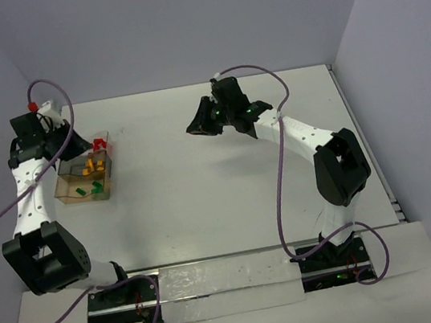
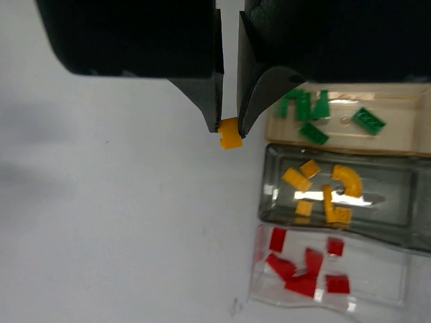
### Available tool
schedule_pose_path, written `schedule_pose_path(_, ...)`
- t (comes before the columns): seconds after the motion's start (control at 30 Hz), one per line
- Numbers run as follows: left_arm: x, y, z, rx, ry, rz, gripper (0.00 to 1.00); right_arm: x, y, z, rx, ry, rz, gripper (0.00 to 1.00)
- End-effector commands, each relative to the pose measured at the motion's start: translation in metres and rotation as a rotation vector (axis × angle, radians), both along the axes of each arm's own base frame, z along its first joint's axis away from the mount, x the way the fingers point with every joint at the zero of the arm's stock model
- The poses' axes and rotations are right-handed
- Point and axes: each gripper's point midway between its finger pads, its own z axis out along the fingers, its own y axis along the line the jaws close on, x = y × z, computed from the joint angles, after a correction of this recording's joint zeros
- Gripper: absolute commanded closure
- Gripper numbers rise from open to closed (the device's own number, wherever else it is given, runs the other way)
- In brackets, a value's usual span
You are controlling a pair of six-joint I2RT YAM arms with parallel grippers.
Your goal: Sort the legos into containers by color
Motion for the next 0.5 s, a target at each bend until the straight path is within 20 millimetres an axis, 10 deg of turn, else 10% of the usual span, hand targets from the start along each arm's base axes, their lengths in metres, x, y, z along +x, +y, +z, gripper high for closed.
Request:
schedule_pose_path(0.0,-0.027,0.022,-0.021,0.039,0.115,-0.137,1.00,0.000,0.010,0.035,0.001,-0.200,0.169,1.00)
schedule_pose_path(0.47,0.021,0.099,-0.068,0.201,0.214,-0.011,0.96,-0.015,0.025,0.049,-0.008,-0.361,0.388,1.00)
